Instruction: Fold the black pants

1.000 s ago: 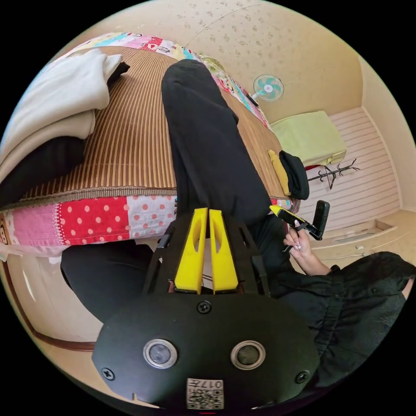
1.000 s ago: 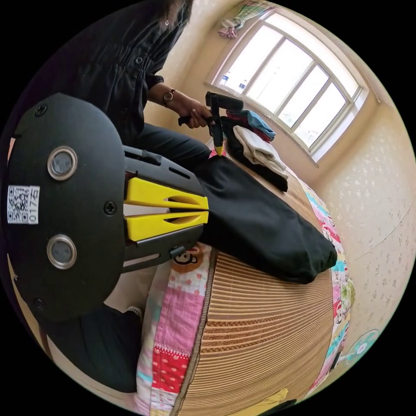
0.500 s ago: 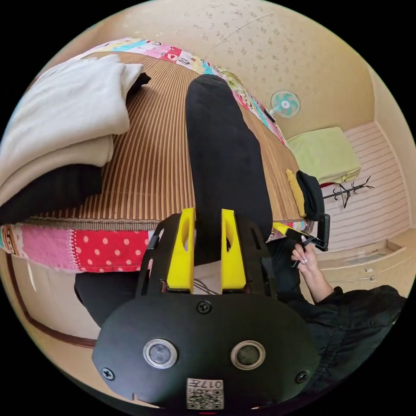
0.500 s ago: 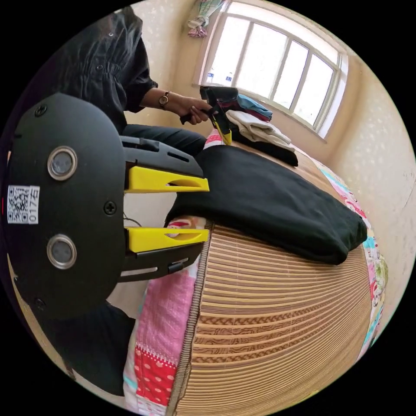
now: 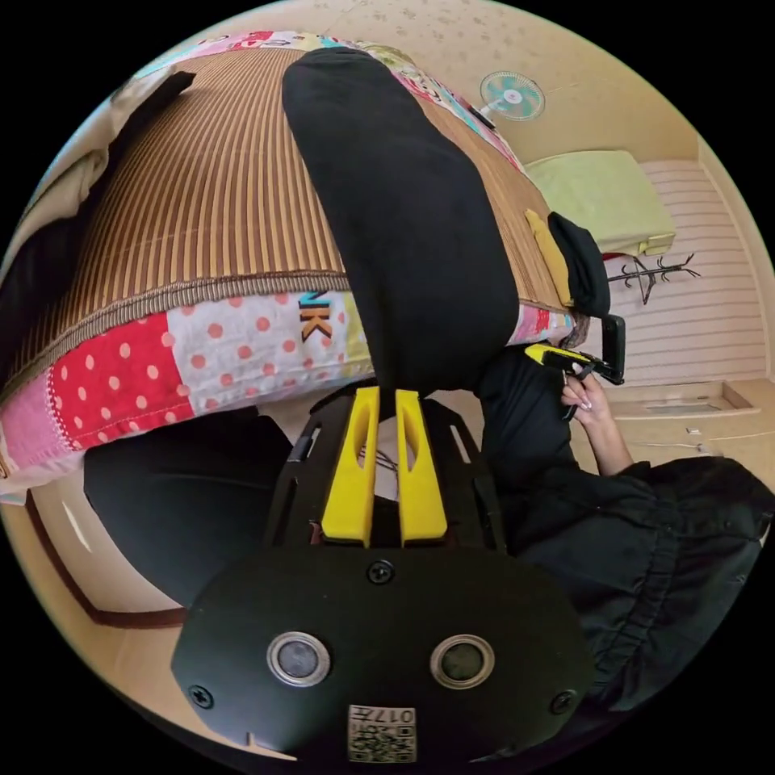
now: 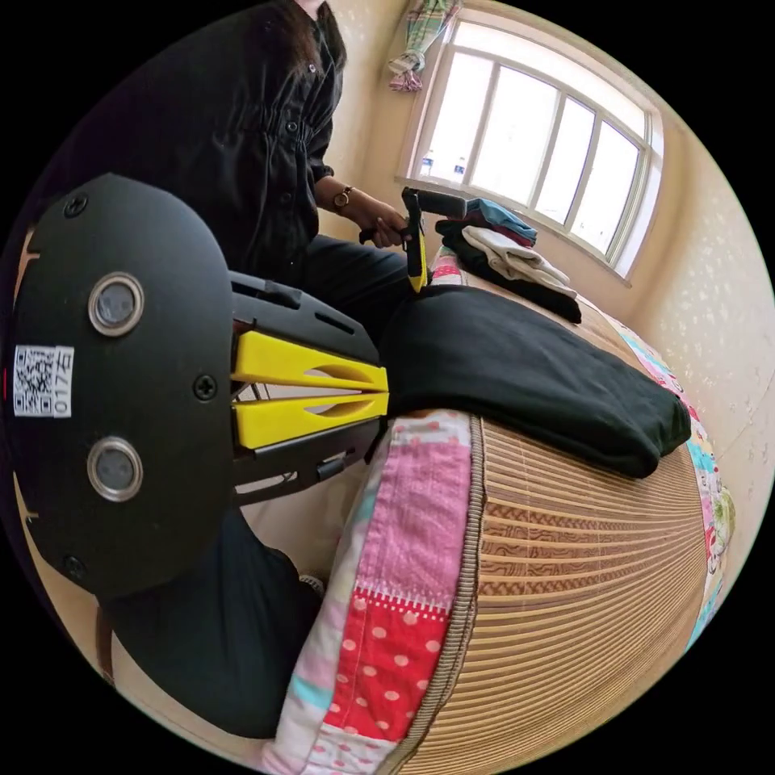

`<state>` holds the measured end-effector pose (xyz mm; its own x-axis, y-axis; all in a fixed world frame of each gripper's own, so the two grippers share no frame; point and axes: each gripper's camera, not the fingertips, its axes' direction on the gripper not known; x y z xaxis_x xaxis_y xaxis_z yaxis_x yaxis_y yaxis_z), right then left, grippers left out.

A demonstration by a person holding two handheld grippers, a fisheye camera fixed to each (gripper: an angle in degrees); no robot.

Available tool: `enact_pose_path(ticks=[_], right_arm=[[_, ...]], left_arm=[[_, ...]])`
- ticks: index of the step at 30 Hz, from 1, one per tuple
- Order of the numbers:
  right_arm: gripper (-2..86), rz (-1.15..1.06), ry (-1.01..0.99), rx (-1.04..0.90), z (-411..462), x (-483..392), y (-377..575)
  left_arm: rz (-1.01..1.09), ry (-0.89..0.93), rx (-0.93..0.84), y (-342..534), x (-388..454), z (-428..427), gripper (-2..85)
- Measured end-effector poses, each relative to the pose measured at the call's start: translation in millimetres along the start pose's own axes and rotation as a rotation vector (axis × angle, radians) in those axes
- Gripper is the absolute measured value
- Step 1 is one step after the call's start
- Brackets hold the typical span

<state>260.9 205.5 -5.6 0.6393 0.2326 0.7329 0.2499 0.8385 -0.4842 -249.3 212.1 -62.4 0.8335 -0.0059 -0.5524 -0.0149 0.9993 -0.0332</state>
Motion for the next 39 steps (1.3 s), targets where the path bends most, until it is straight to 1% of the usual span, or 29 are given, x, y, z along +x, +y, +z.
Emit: enact_pose_path(ticks=[1,2,3,5,6,9,11,13,16,19,21,23,25,26,28,30,31,32,33,34,35,36,37,38,39], right_arm=[[3.4,0.005,-0.049,0.049,-13,4,-2],[5.0,0.022,-0.087,0.081,-21,9,-6],[5.8,0.031,-0.100,0.089,-24,12,-10],[8.5,0.023,-0.124,0.090,-22,17,-24],[9.0,0.016,-0.135,0.086,-19,18,-27],[10.6,0.034,-0.248,0.056,5,27,-38],[10.6,0.034,-0.235,0.060,0,25,-30],[11.5,0.021,-0.264,0.066,-10,21,-21],[11.0,0.013,-0.258,0.061,-21,25,-6],[9.5,0.043,-0.329,0.055,-21,34,-4],[8.5,0.030,-0.303,0.024,-21,34,0],[6.3,0.031,-0.371,0.038,-26,36,16],[4.8,0.010,-0.449,0.064,-34,30,32],[4.1,-0.047,-0.505,0.097,-47,17,43],[3.5,-0.165,-0.578,0.163,-79,-10,61],[3.1,-0.311,-0.649,0.237,-122,-42,78],[2.9,-0.429,-0.695,0.291,-157,-67,89],[2.7,-0.551,-0.722,0.345,-191,-93,100],[2.6,-0.612,-0.729,0.370,-208,-108,105],[2.5,-0.731,-0.727,0.406,-239,-141,112],[2.4,-0.834,-0.729,0.447,-270,-173,118],[2.3,-0.882,-0.733,0.461,-285,-188,120],[2.2,-0.974,-0.744,0.497,-314,-217,124],[2.1,-1.055,-0.743,0.546,-340,-246,129],[2.1,-1.087,-0.738,0.569,-352,-259,131]], left_arm=[[-0.016,0.017,0.026,2,-5,-5,6.3],[-0.037,0.095,0.099,5,-14,-18,6.9],[-0.042,0.203,0.181,7,-24,-32,7.7],[-0.058,0.326,0.277,6,-38,-49,9.4],[-0.070,0.335,0.293,2,-46,-53,11.0],[-0.087,0.316,0.239,-8,-58,-48,11.6],[-0.068,0.304,0.237,-4,-55,-52,11.3],[-0.034,0.288,0.242,4,-48,-59,12.0],[-0.003,0.305,0.235,14,-45,-61,12.5],[-0.029,0.427,0.240,16,-61,-57,11.5],[-0.037,0.481,0.221,22,-74,-52,7.9],[-0.058,0.558,0.204,28,-79,-48,6.1],[-0.065,0.533,0.209,40,-75,-54,4.2],[-0.016,0.530,0.213,49,-63,-66,3.6],[0.097,0.595,0.264,69,-37,-95,3.3],[0.234,0.805,0.369,98,-10,-139,3.1],[0.270,0.859,0.397,104,-4,-152,3.0],[0.355,0.935,0.460,117,12,-182,2.9],[0.459,0.972,0.511,127,34,-214,2.8],[0.519,0.975,0.522,131,50,-232,2.8],[0.630,0.958,0.549,136,83,-267,2.7],[0.719,0.941,0.589,140,116,-301,2.8],[0.763,0.940,0.605,140,131,-317,2.9],[0.842,0.960,0.631,140,160,-345,3.1],[0.916,0.986,0.662,140,187,-371,3.2]])
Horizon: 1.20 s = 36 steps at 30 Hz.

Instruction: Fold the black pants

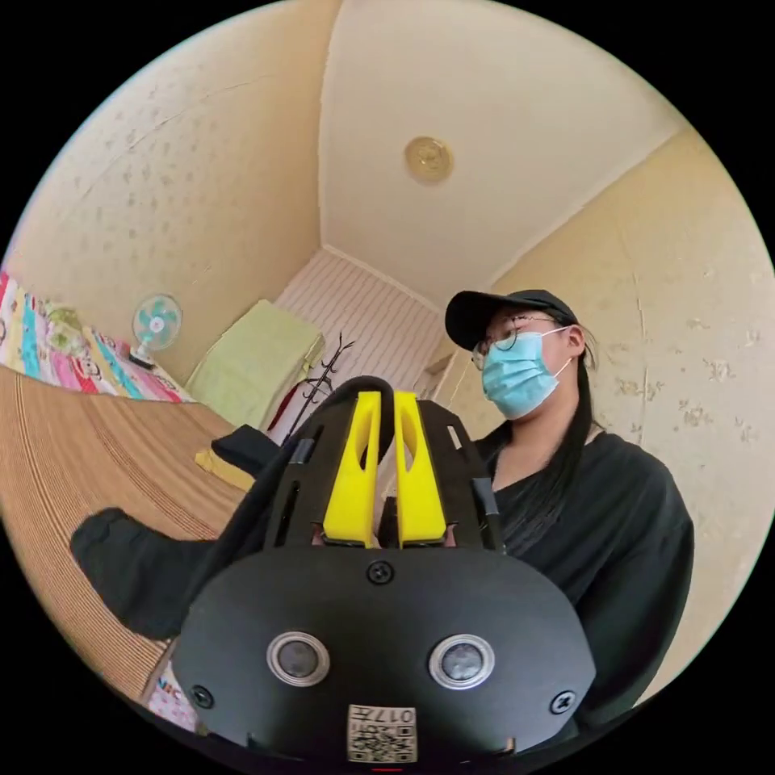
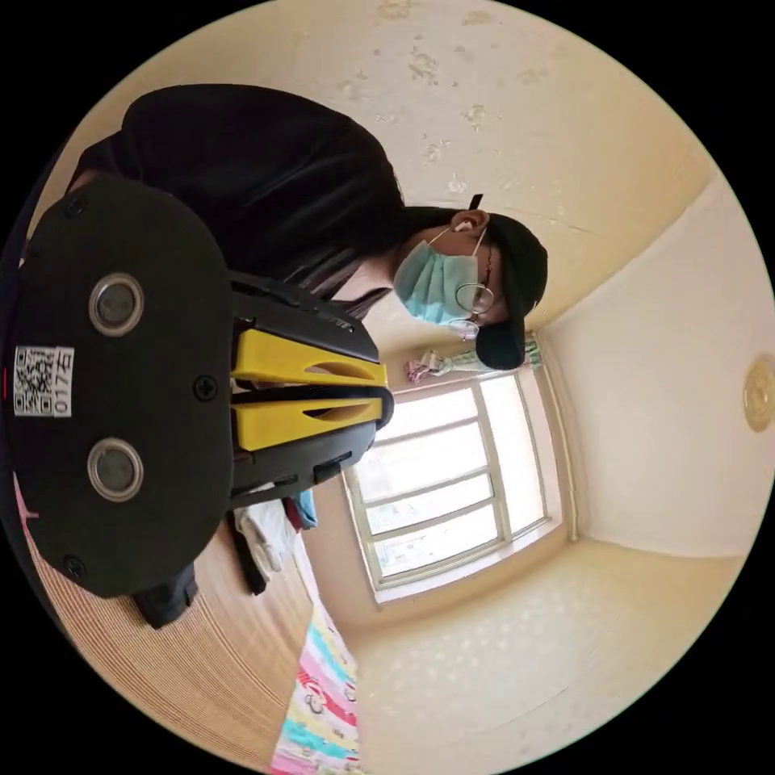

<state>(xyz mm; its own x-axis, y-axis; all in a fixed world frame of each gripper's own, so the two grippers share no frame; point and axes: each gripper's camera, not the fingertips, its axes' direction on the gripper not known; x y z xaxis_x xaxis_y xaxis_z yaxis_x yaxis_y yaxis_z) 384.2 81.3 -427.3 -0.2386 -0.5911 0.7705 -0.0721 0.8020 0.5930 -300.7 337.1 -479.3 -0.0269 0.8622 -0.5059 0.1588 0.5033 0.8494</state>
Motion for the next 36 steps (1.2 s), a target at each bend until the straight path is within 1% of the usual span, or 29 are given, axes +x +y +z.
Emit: enact_pose_path(ticks=[2,3,5,7,9,10,12,13,15,17,18,19,20,21,22,23,24,25,26,27,28,29,30,31,33,34,35,36], right_arm=[[1.9,-0.074,0.072,-0.005,8,-25,-57],[1.9,-0.084,0.115,-0.019,9,-28,-68],[1.8,-0.084,0.293,-0.101,9,-23,-94],[1.7,-0.018,0.370,-0.125,1,4,-98],[1.7,0.096,0.426,-0.119,-10,44,-97],[1.7,0.146,0.476,-0.116,-15,70,-97],[1.7,0.148,0.585,-0.152,-17,107,-97],[1.8,0.149,0.642,-0.177,-19,131,-96],[1.8,0.225,0.668,-0.167,-24,167,-91],[1.8,0.326,0.709,-0.150,-19,189,-69],[1.8,0.320,0.716,-0.161,-14,189,-60],[1.9,0.291,0.714,-0.164,-7,182,-36],[1.9,0.293,0.691,-0.154,-4,173,-5],[2.0,0.314,0.669,-0.153,-5,170,14],[2.1,0.378,0.623,-0.156,-6,163,55],[2.2,0.453,0.570,-0.172,-6,155,102],[2.3,0.491,0.533,-0.182,-5,149,126],[2.5,0.578,0.471,-0.204,-2,137,173],[2.7,0.670,0.441,-0.245,4,121,218],[2.9,0.712,0.436,-0.271,8,113,236],[3.1,0.797,0.443,-0.326,16,99,267],[3.5,0.873,0.466,-0.375,22,88,288],[3.7,0.903,0.477,-0.393,24,85,295],[4.3,0.953,0.503,-0.414,24,83,300],[5.9,1.005,0.542,-0.355,11,92,296],[8.4,1.011,0.545,-0.263,-3,105,287],[12.0,1.029,0.539,-0.178,-17,124,278],[13.6,1.044,0.537,-0.152,-23,135,274]], left_arm=[[0.045,0.027,0.029,-38,15,17,3.4],[0.039,0.041,0.047,-55,15,24,3.5],[-0.003,0.019,0.066,-72,1,30,3.2],[-0.057,-0.106,0.064,-78,-21,33,2.5],[-0.109,-0.299,0.015,-79,-61,40,1.9],[-0.126,-0.327,0.008,-79,-73,42,1.9],[-0.212,-0.325,0.014,-82,-123,45,1.8],[-0.222,-0.332,0.006,-85,-134,47,1.9],[-0.191,-0.513,-0.080,-93,-167,61,2.1],[-0.209,-0.619,-0.141,-84,-190,67,2.5],[-0.234,-0.667,-0.165,-67,-204,66,2.7],[-0.238,-0.686,-0.173,-55,-209,64,2.8],[-0.220,-0.695,-0.193,-24,-216,59,3.0],[-0.219,-0.670,-0.213,13,-223,50,3.2],[-0.236,-0.650,-0.225,35,-227,45,3.3],[-0.291,-0.616,-0.260,84,-235,34,3.4],[-0.365,-0.595,-0.294,139,-240,23,3.5],[-0.394,-0.578,-0.302,167,-240,17,3.5],[-0.464,-0.542,-0.318,221,-238,7,3.6],[-0.565,-0.534,-0.348,274,-236,-2,3.6],[-0.619,-0.534,-0.365,299,-234,-5,3.7],[-0.710,-0.546,-0.403,343,-230,-11,3.8],[-0.776,-0.570,-0.440,376,-225,-15,4.0],[-0.804,-0.590,-0.456,389,-224,-18,4.1],[-0.856,-0.671,-0.462,410,-225,-36,5.1],[-0.851,-0.671,-0.446,408,-228,-42,5.5],[-0.836,-0.672,-0.395,399,-237,-53,7.2],[-0.807,-0.686,-0.335,385,-249,-64,9.2]])
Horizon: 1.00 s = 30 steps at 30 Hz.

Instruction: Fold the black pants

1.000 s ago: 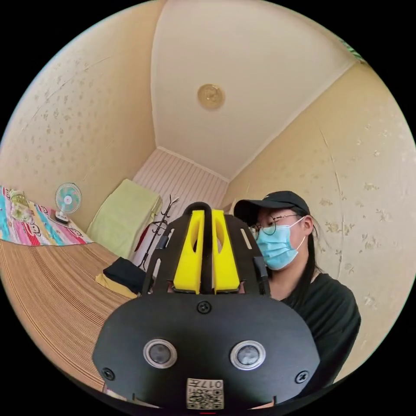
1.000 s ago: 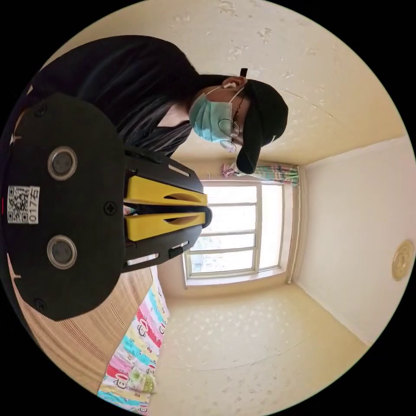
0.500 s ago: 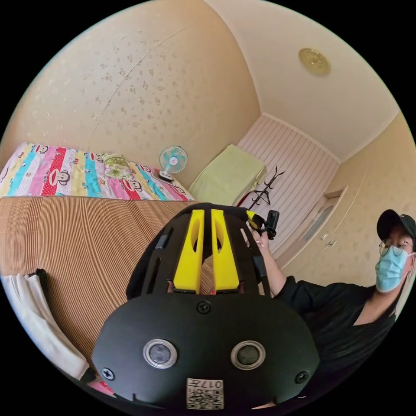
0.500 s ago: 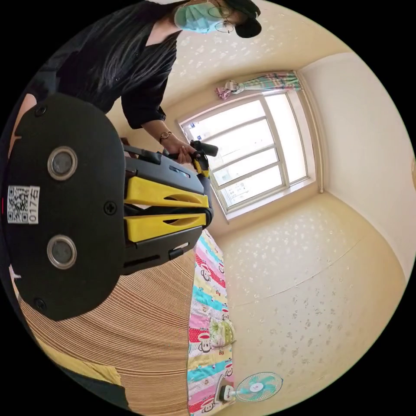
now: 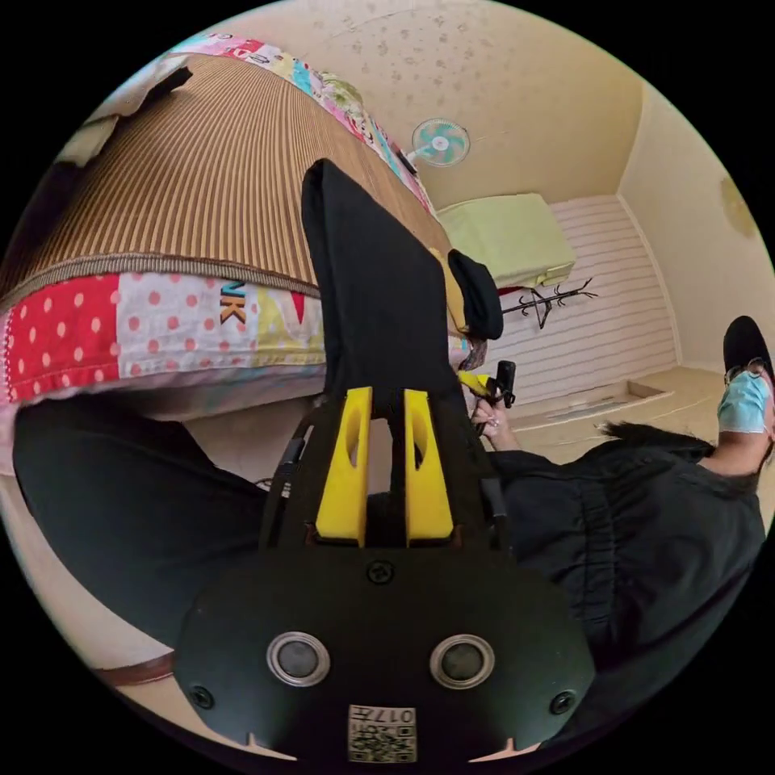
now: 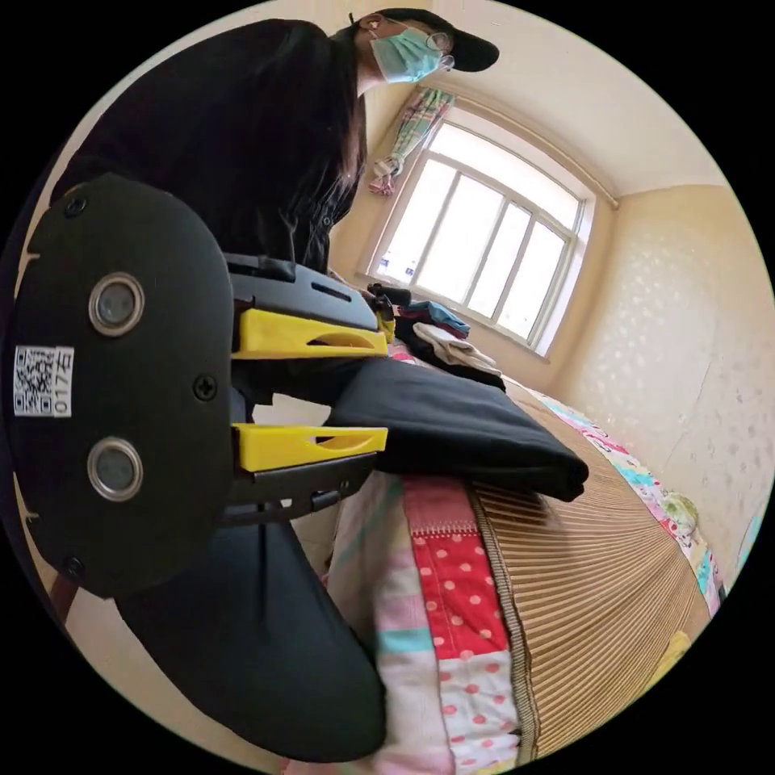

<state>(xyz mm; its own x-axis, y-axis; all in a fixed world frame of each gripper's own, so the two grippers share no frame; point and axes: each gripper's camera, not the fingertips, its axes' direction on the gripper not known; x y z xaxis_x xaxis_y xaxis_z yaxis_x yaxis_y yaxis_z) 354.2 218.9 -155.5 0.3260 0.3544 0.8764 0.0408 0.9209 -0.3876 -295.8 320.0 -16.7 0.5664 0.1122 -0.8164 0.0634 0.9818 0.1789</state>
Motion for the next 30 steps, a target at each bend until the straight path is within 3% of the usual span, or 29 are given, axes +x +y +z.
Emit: enact_pose_path(ticks=[4,7,10,16,21,25,30], right_arm=[[19.1,0.158,0.072,-0.125,37,23,-89],[20.2,0.202,-0.027,-0.309,103,26,-125],[18.2,0.257,0.129,-0.281,130,30,-136],[19.2,0.269,0.015,-0.230,145,27,-140],[16.9,0.207,0.190,-0.260,185,8,-149],[9.1,0.105,0.300,-0.389,217,-19,-159],[5.8,0.000,0.269,-0.271,187,-57,-144]], left_arm=[[0.047,-0.095,0.110,-74,-14,-7,14.3],[0.021,-0.142,0.037,-134,-43,27,16.5],[0.010,-0.172,-0.080,-160,-71,76,16.3],[-0.024,-0.128,-0.036,-127,-90,93,12.7],[-0.077,-0.045,-0.065,-86,-115,94,9.8],[-0.090,-0.046,-0.097,-61,-113,97,7.8],[-0.025,0.006,-0.098,-47,-72,87,6.6]])
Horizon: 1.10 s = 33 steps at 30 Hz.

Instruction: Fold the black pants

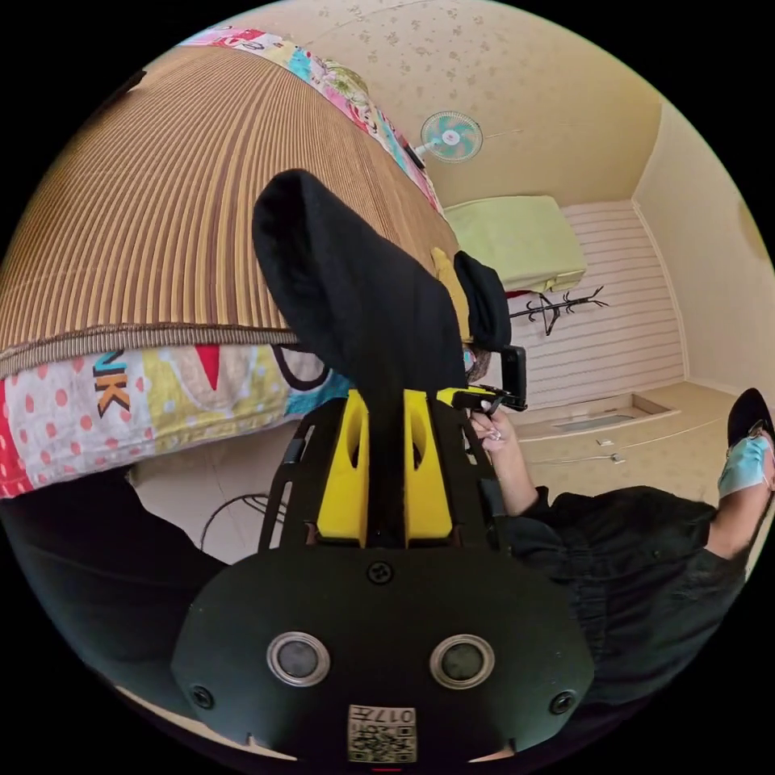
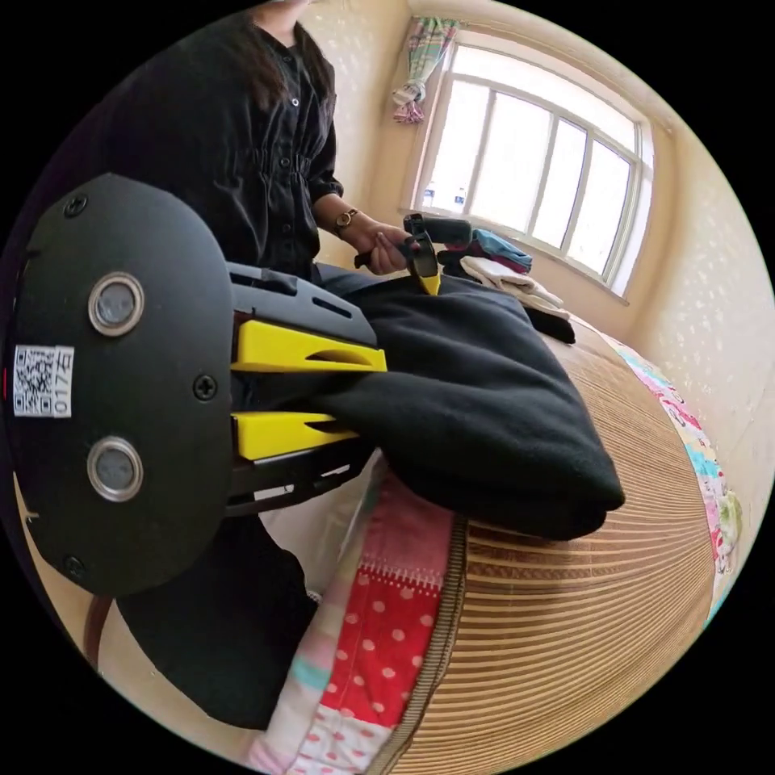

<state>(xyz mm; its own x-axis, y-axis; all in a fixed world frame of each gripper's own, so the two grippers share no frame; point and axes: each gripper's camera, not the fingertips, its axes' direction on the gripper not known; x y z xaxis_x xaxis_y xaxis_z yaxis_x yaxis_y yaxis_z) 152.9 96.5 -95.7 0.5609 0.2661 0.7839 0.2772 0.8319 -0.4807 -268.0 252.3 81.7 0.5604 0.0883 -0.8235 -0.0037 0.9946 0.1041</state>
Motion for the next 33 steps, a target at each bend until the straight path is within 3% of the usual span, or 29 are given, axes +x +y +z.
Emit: enact_pose_path(ticks=[4,7,12,16,18,20,22,26,28,31,33], right_arm=[[5.1,-0.029,-0.116,0.285,-97,5,29],[4.8,-0.079,-0.065,0.422,-186,6,40],[5.0,-0.155,0.279,0.568,-344,-33,37],[8.2,0.026,0.586,0.695,-457,-12,12],[10.2,0.179,0.689,0.753,-484,24,7],[11.3,0.383,0.709,0.758,-486,80,13],[11.3,0.434,0.713,0.703,-460,114,18],[8.2,0.445,0.675,0.645,-356,175,50],[7.4,0.439,0.635,0.817,-322,172,89],[4.9,0.369,0.397,0.978,-266,161,149],[3.0,0.295,0.282,1.034,-222,145,179]], left_arm=[[0.140,0.021,-0.029,-23,59,19,6.5],[0.287,0.094,-0.054,-66,121,64,6.6],[0.475,0.268,-0.052,-173,242,175,6.6],[0.535,0.328,-0.112,-269,320,262,7.8],[0.505,0.218,-0.097,-316,328,313,7.9],[0.405,0.180,-0.101,-324,301,338,6.8],[0.408,0.190,-0.145,-308,270,351,6.8],[0.452,-0.021,-0.258,-219,166,342,6.5],[0.386,-0.055,-0.278,-179,110,313,6.4],[0.194,-0.078,-0.218,-119,25,231,5.7],[0.060,-0.159,-0.070,-74,-17,144,4.8]])
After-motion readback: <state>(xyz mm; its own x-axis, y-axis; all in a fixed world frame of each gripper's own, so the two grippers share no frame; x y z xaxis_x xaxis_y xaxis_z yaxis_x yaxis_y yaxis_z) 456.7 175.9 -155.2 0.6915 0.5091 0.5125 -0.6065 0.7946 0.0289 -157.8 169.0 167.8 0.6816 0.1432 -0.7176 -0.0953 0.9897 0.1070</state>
